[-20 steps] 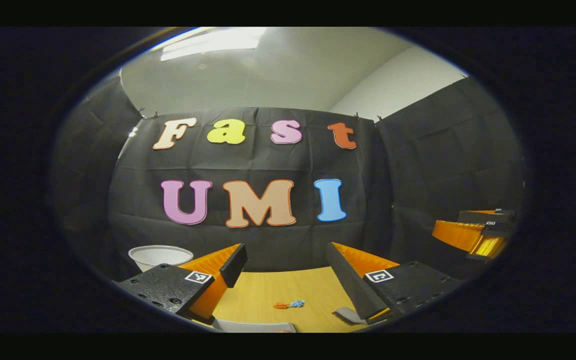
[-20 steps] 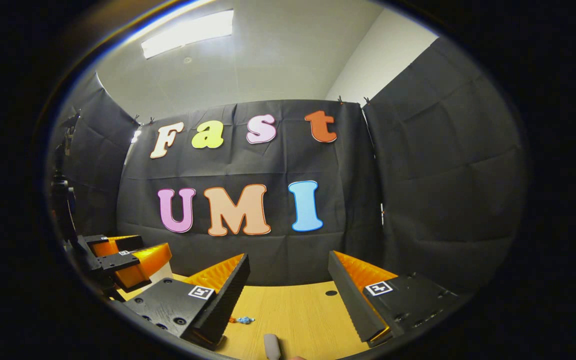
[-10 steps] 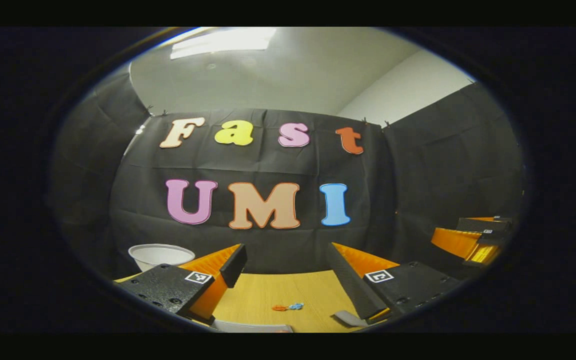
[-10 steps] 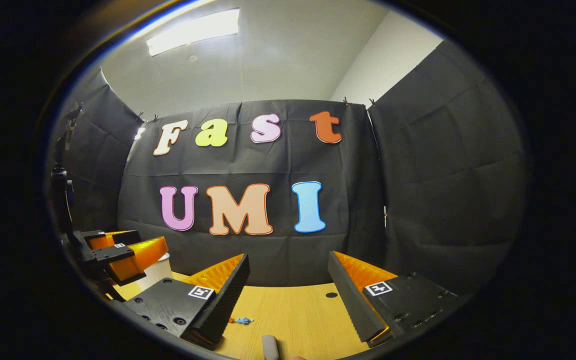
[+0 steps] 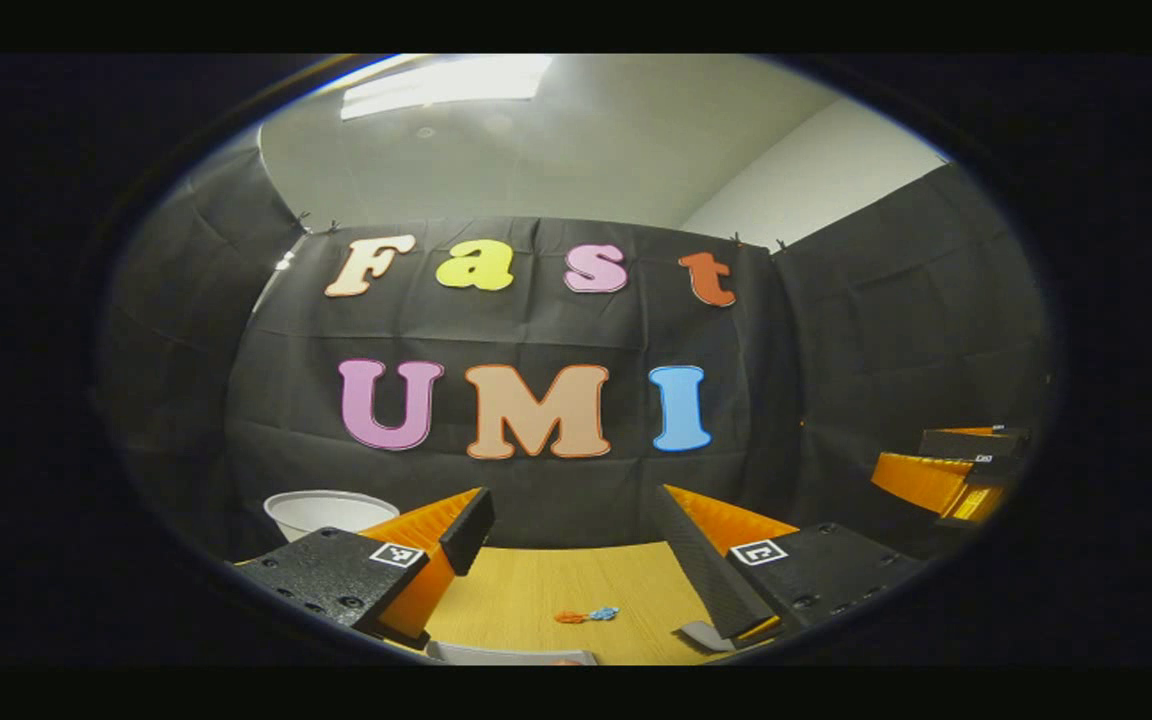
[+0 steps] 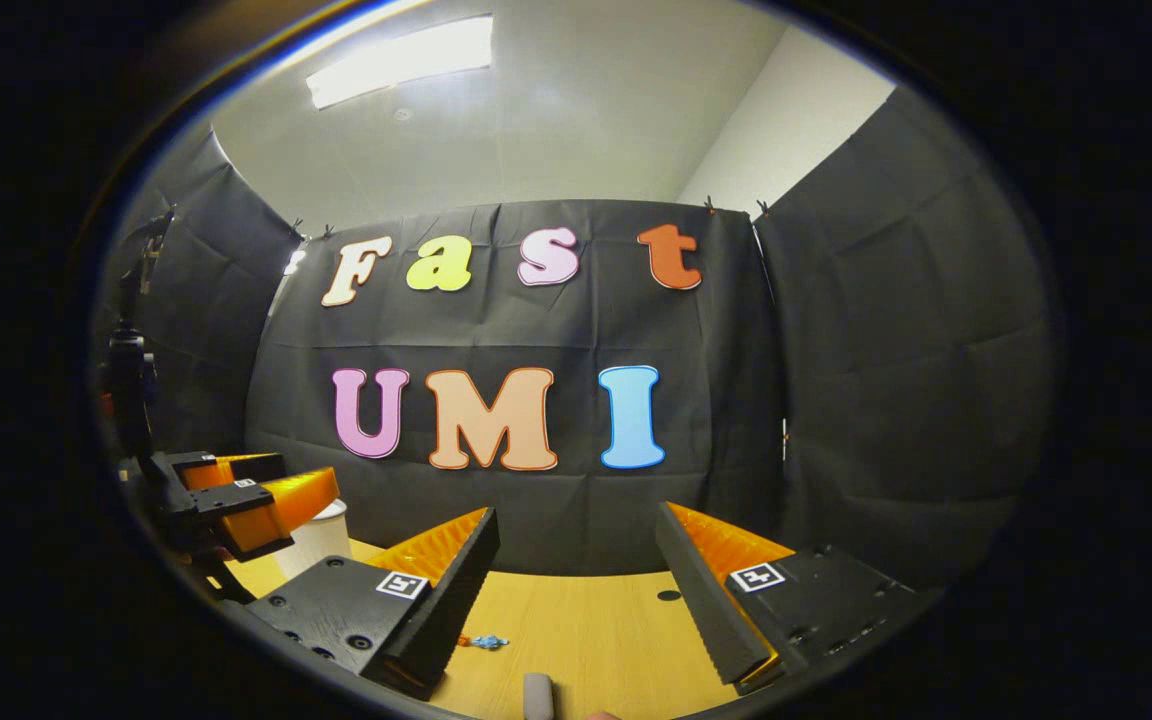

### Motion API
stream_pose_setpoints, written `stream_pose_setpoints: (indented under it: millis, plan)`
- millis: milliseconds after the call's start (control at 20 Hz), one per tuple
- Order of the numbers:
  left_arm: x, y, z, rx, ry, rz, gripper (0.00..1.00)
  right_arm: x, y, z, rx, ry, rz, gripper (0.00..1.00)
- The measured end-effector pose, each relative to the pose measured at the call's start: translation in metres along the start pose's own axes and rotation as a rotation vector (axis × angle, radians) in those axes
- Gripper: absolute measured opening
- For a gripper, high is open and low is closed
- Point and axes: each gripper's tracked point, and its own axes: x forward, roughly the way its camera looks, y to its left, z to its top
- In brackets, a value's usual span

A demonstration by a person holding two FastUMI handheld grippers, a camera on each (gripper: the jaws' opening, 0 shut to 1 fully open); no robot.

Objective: Pick up the small broom and dustpan from the desktop, sweep the trash into the dustpan with the broom, and then empty the trash into the garbage bin.

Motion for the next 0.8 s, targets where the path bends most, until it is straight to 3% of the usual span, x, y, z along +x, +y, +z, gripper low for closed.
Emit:
stream_pose_setpoints:
  millis: [800]
  plan:
    - [-0.022, 0.029, -0.010, 0.039, 0.039, 0.086, 0.95, 0.004, 0.018, -0.014, 0.032, 0.037, 0.054, 0.93]
